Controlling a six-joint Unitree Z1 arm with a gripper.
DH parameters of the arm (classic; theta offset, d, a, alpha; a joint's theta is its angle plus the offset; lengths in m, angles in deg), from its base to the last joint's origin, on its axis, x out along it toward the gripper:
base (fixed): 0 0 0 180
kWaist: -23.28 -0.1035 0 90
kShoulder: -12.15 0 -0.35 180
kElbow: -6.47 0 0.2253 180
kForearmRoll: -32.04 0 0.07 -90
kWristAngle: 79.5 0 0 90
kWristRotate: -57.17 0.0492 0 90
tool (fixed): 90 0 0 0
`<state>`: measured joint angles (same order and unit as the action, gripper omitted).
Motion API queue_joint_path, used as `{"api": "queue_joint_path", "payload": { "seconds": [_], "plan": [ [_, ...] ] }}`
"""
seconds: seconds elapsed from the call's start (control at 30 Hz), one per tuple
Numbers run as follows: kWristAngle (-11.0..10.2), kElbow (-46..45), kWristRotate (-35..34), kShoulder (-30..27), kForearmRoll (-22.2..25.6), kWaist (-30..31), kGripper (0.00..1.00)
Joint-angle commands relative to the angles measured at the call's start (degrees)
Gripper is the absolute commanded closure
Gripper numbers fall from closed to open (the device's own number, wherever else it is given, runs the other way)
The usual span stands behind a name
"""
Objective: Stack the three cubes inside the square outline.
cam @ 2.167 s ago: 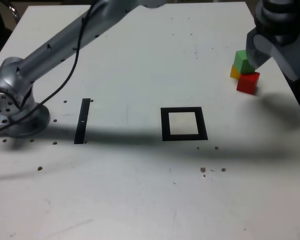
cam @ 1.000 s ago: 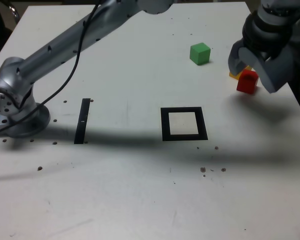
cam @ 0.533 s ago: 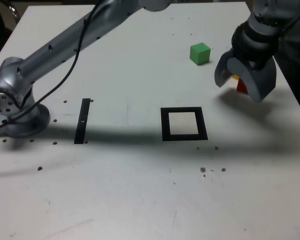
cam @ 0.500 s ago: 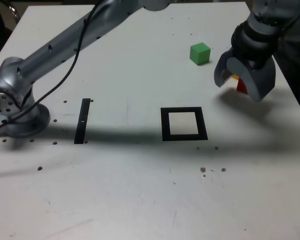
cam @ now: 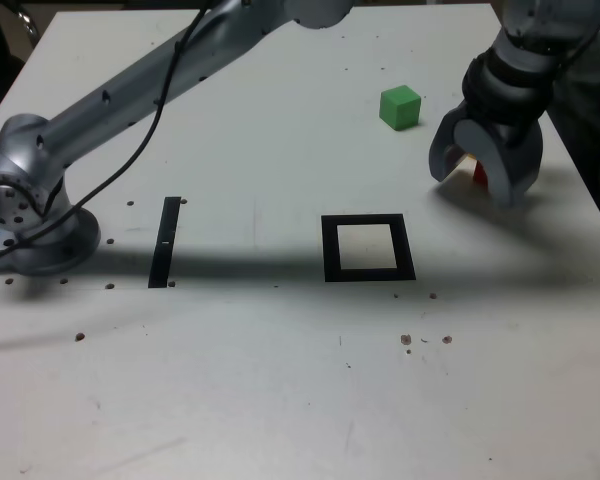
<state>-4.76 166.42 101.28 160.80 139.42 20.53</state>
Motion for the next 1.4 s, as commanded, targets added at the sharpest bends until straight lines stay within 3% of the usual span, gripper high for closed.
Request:
{"api": "queue_joint_path", "payload": {
  "seconds": [0.0, 0.17, 0.4, 0.73, 1.03, 1.37],
  "plan": [
    [0.3, 0.6, -0.2, 0.7, 0.4, -0.4, 0.39],
    [0.4, 0.9, -0.2, 0.9, 0.1, -1.0, 0.43],
    [-0.1, 2.4, -0.4, 0.7, -1.5, -1.3, 0.62],
    [2.9, 3.4, -1.5, 0.7, -1.6, -1.4, 0.82],
    [2.4, 0.7, -2.1, -2.1, 0.6, -0.9, 0.85],
    [-0.2, -16.5, -9.1, -15.1, -0.7, 2.4, 0.85]
  ]
}}
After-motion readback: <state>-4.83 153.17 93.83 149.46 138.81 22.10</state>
